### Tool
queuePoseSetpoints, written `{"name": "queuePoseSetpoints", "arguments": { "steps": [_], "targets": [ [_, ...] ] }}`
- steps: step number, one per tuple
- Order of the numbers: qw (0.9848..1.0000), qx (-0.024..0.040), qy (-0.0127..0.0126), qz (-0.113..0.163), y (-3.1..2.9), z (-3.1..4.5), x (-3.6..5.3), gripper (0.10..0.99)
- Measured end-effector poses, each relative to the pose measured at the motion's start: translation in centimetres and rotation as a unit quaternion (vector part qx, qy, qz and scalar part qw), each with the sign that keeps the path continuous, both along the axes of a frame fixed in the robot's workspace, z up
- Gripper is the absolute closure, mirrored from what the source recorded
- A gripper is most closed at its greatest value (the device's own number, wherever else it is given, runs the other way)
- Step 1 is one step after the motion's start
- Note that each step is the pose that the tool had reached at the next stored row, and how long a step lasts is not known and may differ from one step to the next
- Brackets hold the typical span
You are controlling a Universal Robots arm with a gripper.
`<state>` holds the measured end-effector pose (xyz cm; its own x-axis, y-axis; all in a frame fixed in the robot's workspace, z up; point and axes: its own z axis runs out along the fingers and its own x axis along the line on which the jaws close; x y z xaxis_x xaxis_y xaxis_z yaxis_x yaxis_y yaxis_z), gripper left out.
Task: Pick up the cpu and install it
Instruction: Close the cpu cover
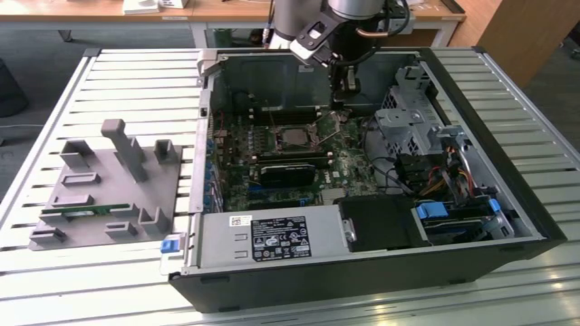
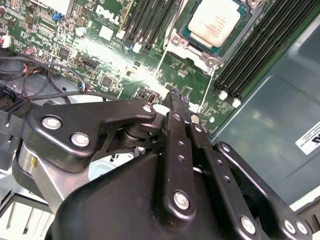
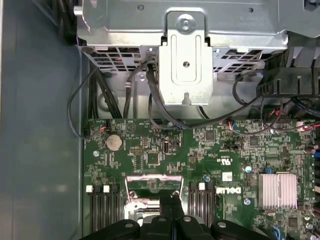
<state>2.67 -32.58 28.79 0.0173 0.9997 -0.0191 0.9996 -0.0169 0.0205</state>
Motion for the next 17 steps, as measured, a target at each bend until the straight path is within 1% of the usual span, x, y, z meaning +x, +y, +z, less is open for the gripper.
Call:
{"name": "queuePoseSetpoints", "arguments": {
  "steps": [3,6,8,12,17],
  "targets": [
    [1.0,-0.0002,0.001,0.0,0.05,-0.25,0.38,0.98],
    [1.0,-0.0003,0.0026,0.0,0.12,-0.68,0.65,0.98],
    [1.0,-0.0002,0.0032,0.0,0.17,-0.95,0.75,0.98],
    [1.0,-0.0003,0.0038,0.0,0.36,-1.33,0.99,0.98],
    [1.0,-0.0001,0.0042,0.0,0.69,-1.78,1.56,0.98]
  ]
}}
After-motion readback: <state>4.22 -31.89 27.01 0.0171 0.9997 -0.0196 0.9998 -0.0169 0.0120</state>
